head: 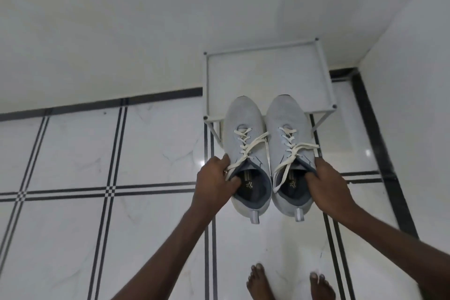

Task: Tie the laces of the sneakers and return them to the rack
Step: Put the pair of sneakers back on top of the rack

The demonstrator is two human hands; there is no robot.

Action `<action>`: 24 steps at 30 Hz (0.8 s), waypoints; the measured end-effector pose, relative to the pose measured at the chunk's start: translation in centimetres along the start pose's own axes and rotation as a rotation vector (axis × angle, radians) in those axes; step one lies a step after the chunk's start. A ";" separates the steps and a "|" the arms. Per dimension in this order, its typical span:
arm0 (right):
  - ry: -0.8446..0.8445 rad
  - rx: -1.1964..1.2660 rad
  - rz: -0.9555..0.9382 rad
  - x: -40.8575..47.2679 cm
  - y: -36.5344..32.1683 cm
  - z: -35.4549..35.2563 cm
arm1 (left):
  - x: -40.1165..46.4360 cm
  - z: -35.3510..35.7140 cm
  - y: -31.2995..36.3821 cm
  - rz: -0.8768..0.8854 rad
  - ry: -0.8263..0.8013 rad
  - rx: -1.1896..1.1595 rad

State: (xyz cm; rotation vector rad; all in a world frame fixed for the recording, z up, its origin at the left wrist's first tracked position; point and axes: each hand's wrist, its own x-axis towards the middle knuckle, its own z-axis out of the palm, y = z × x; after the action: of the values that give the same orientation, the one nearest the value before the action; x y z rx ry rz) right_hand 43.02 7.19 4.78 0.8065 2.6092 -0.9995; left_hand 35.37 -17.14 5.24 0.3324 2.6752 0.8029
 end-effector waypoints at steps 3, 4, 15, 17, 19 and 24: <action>0.038 0.026 -0.014 0.9 -4.1 -4.3 | 2.1 -4.8 3.0 0.038 0.027 0.022; 0.045 0.029 -0.018 1.5 -5.4 -5.6 | 3.1 -6.2 4.0 0.047 0.038 0.027; 0.107 0.024 -0.072 18.7 -12.6 -11.6 | 21.1 -10.4 8.9 0.054 0.144 0.008; 0.097 0.024 -0.067 22.5 -12.5 -10.7 | 24.7 -9.2 8.3 0.028 0.146 0.010; 0.084 0.032 -0.061 26.7 -12.1 -9.4 | 28.7 -7.5 7.4 0.006 0.136 0.014; 0.066 0.014 -0.011 34.6 -9.7 -5.4 | 35.8 -2.1 5.5 -0.079 0.130 0.003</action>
State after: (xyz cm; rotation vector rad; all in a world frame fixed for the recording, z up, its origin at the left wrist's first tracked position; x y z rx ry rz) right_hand 8.93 19.09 0.34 0.8434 2.6674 -1.0123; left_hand 2.42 -2.54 1.35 0.1798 2.7903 0.8234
